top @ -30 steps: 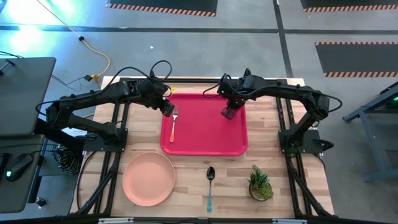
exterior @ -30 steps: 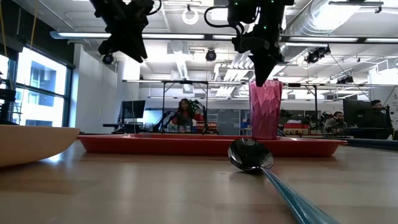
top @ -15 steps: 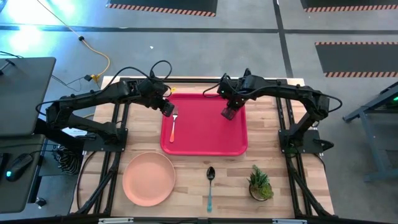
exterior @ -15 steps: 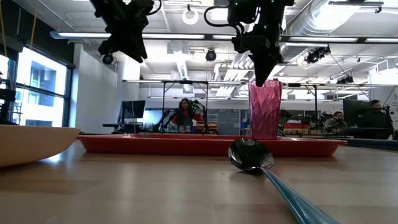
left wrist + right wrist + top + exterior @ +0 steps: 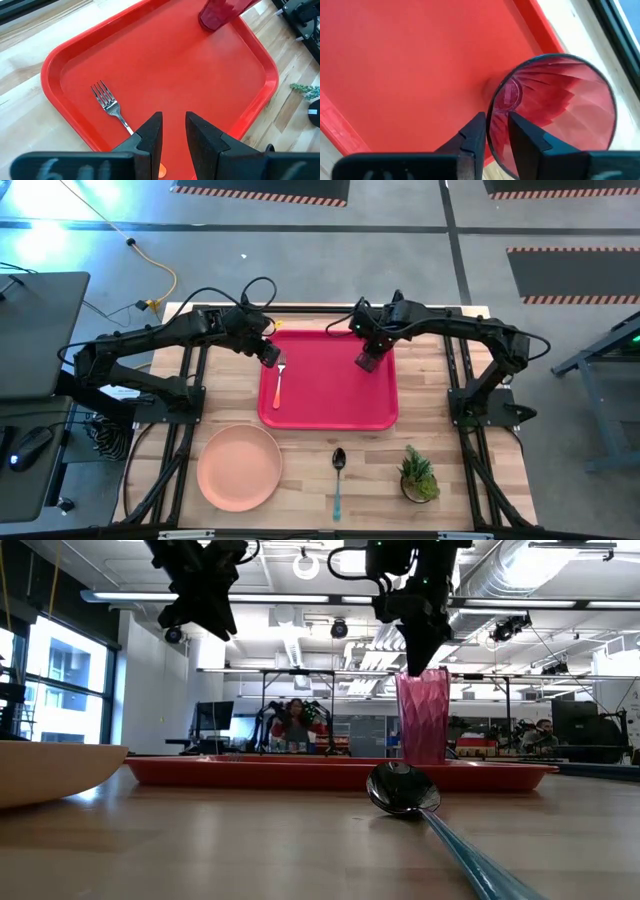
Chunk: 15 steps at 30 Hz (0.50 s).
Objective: Pick and place plate/cup/fork/spoon on tray
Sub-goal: Put the cup on the tray to the right of the fork, then put the plate on the tray to the right of the fork
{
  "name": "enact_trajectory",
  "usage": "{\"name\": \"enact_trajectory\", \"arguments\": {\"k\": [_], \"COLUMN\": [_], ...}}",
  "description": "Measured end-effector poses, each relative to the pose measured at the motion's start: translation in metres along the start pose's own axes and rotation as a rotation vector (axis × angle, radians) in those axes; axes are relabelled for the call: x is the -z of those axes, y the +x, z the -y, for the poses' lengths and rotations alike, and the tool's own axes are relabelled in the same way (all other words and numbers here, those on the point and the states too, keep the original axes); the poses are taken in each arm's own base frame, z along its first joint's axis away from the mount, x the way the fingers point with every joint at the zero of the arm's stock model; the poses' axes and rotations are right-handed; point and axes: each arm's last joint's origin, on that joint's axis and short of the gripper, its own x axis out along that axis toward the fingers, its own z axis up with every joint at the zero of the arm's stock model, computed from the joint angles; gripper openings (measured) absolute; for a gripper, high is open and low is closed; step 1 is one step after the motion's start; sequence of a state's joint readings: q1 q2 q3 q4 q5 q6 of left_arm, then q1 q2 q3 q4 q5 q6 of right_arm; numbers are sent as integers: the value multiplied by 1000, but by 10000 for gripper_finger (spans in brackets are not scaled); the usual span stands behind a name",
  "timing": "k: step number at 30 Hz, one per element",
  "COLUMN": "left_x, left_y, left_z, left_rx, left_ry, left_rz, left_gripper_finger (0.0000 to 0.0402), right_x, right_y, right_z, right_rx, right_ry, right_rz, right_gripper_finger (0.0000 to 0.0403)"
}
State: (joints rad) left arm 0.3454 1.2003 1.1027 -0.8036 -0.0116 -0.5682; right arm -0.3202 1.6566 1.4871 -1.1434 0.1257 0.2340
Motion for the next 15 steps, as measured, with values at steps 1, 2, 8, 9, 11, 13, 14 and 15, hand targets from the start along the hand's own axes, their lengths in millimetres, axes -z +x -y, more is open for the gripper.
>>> {"name": "enact_trajectory", "arguments": {"k": [1, 2, 8, 9, 11, 13, 14, 15], "left_x": [0, 0, 0, 0, 0, 0, 0, 1], "left_y": [0, 0, 0, 0, 0, 0, 0, 0], "left_z": [0, 0, 0, 0, 0, 0, 0, -1], "left_rx": [0, 0, 0, 0, 0, -1, -3, -5], "left_ry": [13, 32, 135, 149, 185, 215, 219, 219], "left_rz": [0, 0, 1, 1, 0, -2, -5, -9], "left_gripper_finger": [76, 76, 76, 76, 76, 76, 76, 76], "right_x": [-1, -3, -9, -10, -12, -14, -15, -17], "right_y": [-2, -5, -24, -28, -34, -41, -45, -49], "right_z": [0, 0, 2, 2, 2, 2, 1, 0], "right_rx": [-2, -4, 10, 8, 2, -6, -14, -21], "right_ry": [2, 3, 56, 69, 90, 94, 94, 103], "right_rz": [9, 18, 56, 61, 79, 97, 109, 121], "right_gripper_finger": [74, 75, 75, 75, 75, 75, 75, 75]}}
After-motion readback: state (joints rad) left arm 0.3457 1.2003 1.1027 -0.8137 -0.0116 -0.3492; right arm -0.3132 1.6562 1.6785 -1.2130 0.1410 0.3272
